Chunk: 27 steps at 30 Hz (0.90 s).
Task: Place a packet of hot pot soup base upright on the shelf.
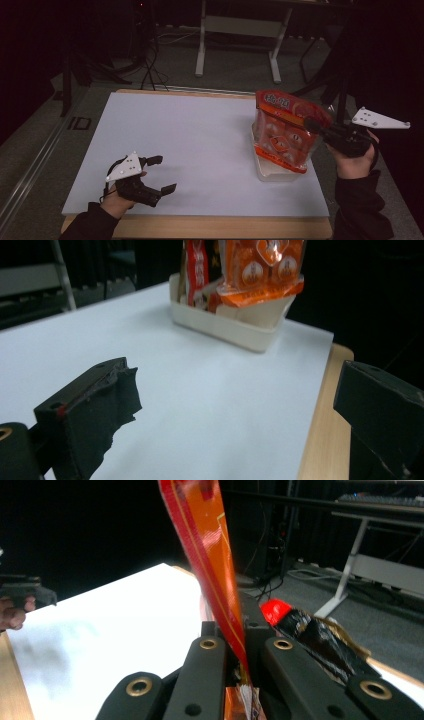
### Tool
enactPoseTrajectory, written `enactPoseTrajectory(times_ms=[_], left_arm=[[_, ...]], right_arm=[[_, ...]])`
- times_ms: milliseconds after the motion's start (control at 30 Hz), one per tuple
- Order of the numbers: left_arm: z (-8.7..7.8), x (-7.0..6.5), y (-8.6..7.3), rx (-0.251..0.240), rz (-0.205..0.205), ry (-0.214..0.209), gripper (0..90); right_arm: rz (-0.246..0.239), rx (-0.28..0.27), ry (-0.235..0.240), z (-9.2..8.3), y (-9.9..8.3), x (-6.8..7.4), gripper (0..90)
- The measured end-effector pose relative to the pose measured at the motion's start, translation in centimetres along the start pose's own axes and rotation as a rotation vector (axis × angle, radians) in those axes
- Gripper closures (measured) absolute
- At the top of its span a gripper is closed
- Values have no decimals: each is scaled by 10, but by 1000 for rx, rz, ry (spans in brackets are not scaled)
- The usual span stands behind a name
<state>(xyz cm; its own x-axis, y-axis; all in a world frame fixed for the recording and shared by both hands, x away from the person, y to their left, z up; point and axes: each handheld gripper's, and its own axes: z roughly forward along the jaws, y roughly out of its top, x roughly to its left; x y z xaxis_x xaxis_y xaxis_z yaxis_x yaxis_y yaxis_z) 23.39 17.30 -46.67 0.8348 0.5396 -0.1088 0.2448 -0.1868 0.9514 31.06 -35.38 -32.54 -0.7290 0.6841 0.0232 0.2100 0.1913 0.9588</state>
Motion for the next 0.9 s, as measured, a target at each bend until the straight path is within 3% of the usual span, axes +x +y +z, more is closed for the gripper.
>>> enactPoseTrajectory(times_ms=[233, 567, 767, 900], left_arm=[[-1, 4, -9, -24, -29, 12, 23], [3, 14, -22, -9, -50, 57, 23], [4, 15, -24, -7, -53, 56, 23], [5, 16, -27, -2, -62, 55, 23]], right_arm=[[34, 5, -2, 4, -13, -8, 900], [95, 16, 21, 18, -33, -17, 900], [106, 54, 10, 25, -47, -18, 900], [167, 44, 26, 28, -65, -25, 900]])
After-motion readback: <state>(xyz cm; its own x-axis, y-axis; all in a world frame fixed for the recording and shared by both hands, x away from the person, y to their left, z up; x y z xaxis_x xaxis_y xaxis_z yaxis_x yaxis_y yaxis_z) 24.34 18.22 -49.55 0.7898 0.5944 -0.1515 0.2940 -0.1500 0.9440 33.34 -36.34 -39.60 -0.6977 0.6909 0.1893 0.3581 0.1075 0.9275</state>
